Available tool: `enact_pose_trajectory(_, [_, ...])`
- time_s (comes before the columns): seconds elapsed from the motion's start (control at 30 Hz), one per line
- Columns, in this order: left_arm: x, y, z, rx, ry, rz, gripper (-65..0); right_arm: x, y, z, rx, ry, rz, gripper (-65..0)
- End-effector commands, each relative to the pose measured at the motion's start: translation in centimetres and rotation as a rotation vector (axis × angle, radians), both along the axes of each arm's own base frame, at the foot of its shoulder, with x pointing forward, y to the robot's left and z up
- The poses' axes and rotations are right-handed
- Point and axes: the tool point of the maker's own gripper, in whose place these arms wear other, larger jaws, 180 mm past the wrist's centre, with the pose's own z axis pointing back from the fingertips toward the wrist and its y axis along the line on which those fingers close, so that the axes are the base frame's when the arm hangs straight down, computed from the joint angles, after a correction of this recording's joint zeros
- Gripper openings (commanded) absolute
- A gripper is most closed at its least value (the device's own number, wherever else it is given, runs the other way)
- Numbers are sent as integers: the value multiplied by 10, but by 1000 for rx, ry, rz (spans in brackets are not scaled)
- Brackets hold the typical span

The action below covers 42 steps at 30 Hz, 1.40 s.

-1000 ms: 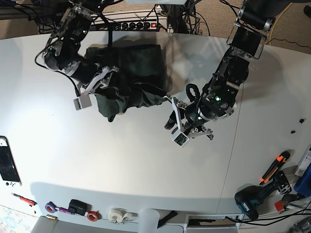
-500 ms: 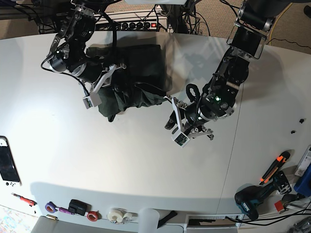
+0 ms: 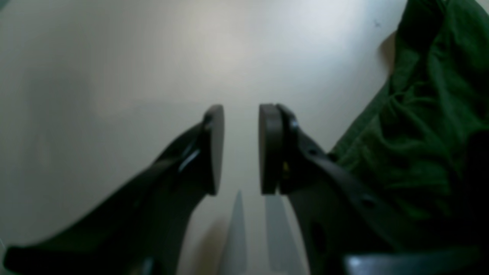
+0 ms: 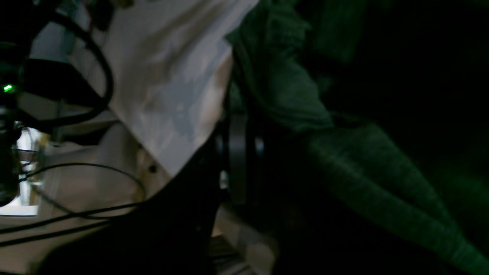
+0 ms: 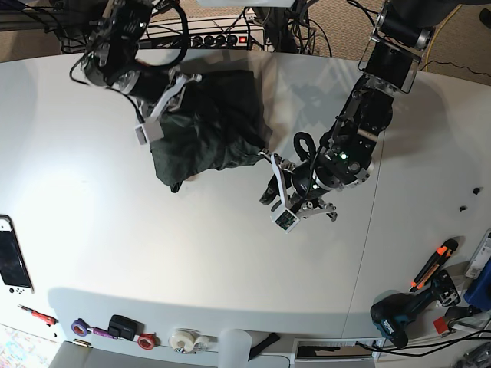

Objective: Layout the t-shirt on the table in an organized manner, then fold the t-shirt properly

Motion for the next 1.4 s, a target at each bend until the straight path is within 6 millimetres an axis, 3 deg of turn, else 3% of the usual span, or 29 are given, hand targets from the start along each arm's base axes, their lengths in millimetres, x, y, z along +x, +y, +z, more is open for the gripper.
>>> enact_pose_trajectory(0.0, [9,-4,19,-30,-54,-6,-482,4,3,16,53,-52,-6,-650])
enact_pose_trajectory(0.2, [9,-4,19,-29,-54,-7,-482,-5,14,40,234,-91,-8,-650])
enact_pose_trajectory(0.57, [10,-4,19,-31,-56,-6,-482,-23,16,30,223,-39,22,-650])
enact_pose_trajectory(0.73, [10,-4,20,-33,-58,-6,-482,-52,40,21,204,25,208,-476])
enact_pose_trajectory(0.87, [10,-4,20,-32,-58,-6,-482,-76,64,23,227,55,376,-469])
enact_pose_trajectory(1.03, [10,-4,19,-32,-57,-6,-482,-94,83,44,322,45,502,-469])
enact_pose_trajectory(1.17, [10,-4,19,-32,-57,-7,-482,-88,85,69,299,-63,527,-469])
enact_pose_trajectory(1.27, [9,-4,19,-36,-50,-8,-492,-70,75,93,243,-193,507,-470])
enact_pose_trajectory(1.3, [9,-6,21,-44,-50,-16,-547,-60,68,99,208,-238,487,-470])
enact_pose_trajectory(1.33, [7,-10,25,-56,-56,-39,-647,-49,58,100,145,-275,456,-482])
enact_pose_trajectory(1.37, [6,-13,31,-72,-65,-64,-650,-35,45,99,72,-304,412,-524])
